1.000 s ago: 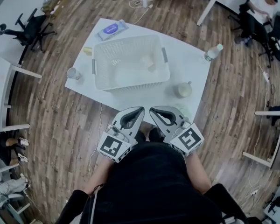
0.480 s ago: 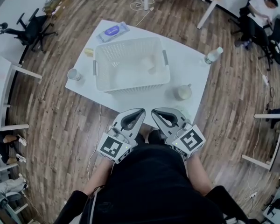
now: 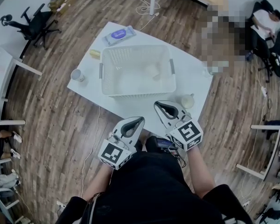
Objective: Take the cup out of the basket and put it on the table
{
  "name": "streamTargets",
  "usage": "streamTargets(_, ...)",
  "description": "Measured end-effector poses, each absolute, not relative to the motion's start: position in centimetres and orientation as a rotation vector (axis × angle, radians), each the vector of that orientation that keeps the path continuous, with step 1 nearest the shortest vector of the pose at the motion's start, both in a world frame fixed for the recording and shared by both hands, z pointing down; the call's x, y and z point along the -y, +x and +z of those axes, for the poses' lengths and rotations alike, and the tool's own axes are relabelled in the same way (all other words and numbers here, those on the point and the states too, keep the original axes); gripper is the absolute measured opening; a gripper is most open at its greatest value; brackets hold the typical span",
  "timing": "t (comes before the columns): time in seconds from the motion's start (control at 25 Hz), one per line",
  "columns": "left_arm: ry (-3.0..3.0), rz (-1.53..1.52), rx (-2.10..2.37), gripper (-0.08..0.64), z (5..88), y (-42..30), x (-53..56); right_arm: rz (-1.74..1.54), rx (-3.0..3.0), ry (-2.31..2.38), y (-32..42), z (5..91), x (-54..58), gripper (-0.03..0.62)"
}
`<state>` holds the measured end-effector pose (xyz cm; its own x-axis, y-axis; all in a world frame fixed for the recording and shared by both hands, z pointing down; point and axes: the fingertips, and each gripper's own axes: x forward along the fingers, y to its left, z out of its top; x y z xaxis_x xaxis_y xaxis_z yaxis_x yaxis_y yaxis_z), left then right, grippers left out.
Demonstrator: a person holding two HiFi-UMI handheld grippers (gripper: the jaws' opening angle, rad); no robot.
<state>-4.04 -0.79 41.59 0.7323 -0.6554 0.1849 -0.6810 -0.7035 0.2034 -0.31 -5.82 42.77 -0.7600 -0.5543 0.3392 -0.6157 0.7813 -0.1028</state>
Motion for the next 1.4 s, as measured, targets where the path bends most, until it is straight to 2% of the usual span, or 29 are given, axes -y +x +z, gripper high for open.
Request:
streamTargets(0.32,2.609,0.111,1.124,0.009,42.8,-8.1,1.9,0.22,2.493,0.933,-2.2,44.7,12.0,0.031)
streamTargets(0.36,2.601,0.106,1.132,0.009,43.0,-8.6,2.0,0.227,2.476,0.925,-2.3,45.1,12.7,0.037)
streamTargets(0.44,2.583,0.097,1.159,0.009,43.4,-9.8,2.3,0.246,2.448,0.904,-2.7,45.9,14.2,0.098)
streamTargets(0.56,2.553,0.077,1.208,0.009,43.8,-11.8,2.9,0.252,2.4,0.885,-3.3,47.1,16.7,0.098)
streamTargets(0.68,2.528,0.065,1.243,0.009,44.4,-13.3,3.1,0.307,2.356,0.853,-3.6,48.7,19.0,0.147)
streamTargets(0.84,2.498,0.061,1.267,0.009,45.2,-14.7,2.7,0.354,2.268,0.819,-3.9,51.4,21.4,0.179)
streamTargets(1.4,2.4,0.043,1.337,0.009,46.7,-17.7,2.5,0.593,1.831,0.801,-1.8,61.6,27.1,0.221)
